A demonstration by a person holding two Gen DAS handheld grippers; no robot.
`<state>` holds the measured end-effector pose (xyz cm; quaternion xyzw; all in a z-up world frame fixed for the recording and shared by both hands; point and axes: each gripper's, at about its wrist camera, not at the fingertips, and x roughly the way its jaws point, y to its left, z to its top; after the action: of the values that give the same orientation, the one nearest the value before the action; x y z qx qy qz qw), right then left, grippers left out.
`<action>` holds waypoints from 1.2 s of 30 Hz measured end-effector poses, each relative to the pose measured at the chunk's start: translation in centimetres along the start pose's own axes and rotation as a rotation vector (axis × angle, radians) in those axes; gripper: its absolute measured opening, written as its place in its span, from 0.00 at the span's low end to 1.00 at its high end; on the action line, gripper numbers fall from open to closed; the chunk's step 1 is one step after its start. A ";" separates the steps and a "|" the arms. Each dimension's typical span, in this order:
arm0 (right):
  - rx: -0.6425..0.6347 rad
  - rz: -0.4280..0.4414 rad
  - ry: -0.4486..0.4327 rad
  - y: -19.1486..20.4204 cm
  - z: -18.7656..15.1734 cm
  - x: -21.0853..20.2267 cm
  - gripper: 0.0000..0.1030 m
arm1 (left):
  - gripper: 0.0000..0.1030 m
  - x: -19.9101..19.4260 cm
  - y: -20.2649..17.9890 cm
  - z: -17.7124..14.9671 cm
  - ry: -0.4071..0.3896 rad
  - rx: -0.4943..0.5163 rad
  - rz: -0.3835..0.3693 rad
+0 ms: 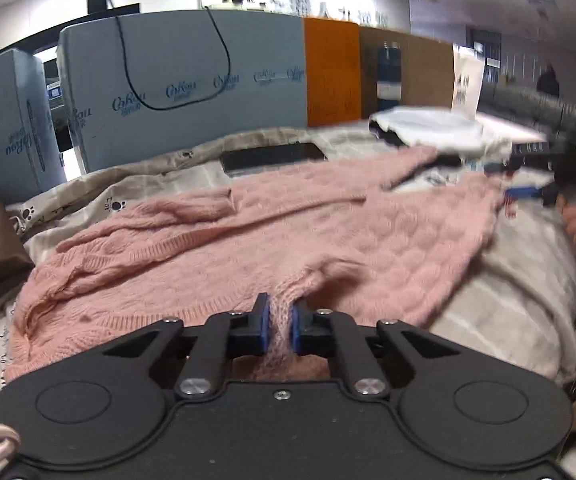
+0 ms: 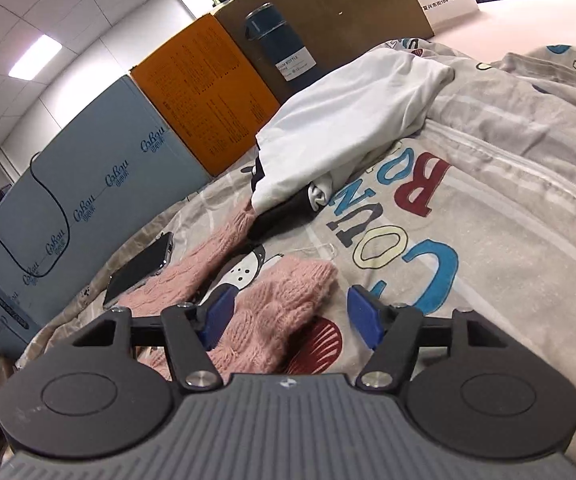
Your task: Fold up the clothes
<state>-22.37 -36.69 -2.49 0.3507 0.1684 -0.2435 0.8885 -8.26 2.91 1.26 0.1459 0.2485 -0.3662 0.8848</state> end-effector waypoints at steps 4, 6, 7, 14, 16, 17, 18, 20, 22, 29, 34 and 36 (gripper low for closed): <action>-0.020 0.002 0.001 0.3 -0.2 0.1 0.59 | 0.29 0.9 -1.1 -0.7 0.020 0.064 0.029; -0.029 0.010 0.006 0.3 -0.2 -0.1 0.59 | 0.57 0.3 -1.6 -0.8 -0.018 0.096 0.028; -0.033 0.010 0.008 0.3 -0.2 -0.2 0.59 | 0.75 -0.3 -1.6 -0.7 -0.049 0.102 0.027; -0.172 0.026 0.011 0.3 -0.8 -1.5 0.80 | 1.00 -5.0 -0.8 -2.9 -0.251 0.254 -0.003; -0.275 0.019 0.005 0.7 -1.1 -2.3 0.87 | 1.00 -5.5 -1.0 -4.0 -0.249 0.347 0.081; -0.338 0.012 -0.002 1.0 -1.3 -2.8 0.88 | 1.00 -5.2 -0.7 -4.2 -0.214 0.357 0.111; -0.406 0.010 -0.011 1.4 -1.5 -3.3 0.88 | 1.00 -4.9 -0.4 -4.5 -0.179 0.366 0.142; -0.550 0.032 -0.016 2.4 -2.0 -4.1 0.89 | 1.00 -4.3 0.4 -4.8 -0.109 0.366 0.174; -0.715 0.088 0.017 3.9 -3.0 -4.5 0.98 | 1.00 -3.7 0.8 -4.8 -0.081 0.368 0.165; -1.120 0.242 0.152 7.9 -6.7 -3.0 1.00 | 1.00 -1.6 2.0 -4.4 -0.046 0.329 0.092; -1.140 0.280 0.153 9.6 -6.8 -1.0 1.00 | 1.00 -0.7 2.3 -3.9 -0.023 0.313 0.066; -1.162 0.298 0.157 9.7 -6.6 -0.4 1.00 | 1.00 -0.7 3.2 -4.0 -0.007 0.299 0.071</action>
<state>-18.21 -25.77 -1.60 -0.1551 0.2881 0.0419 0.9440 -7.69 7.32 -1.38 0.2834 0.1826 -0.3681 0.8665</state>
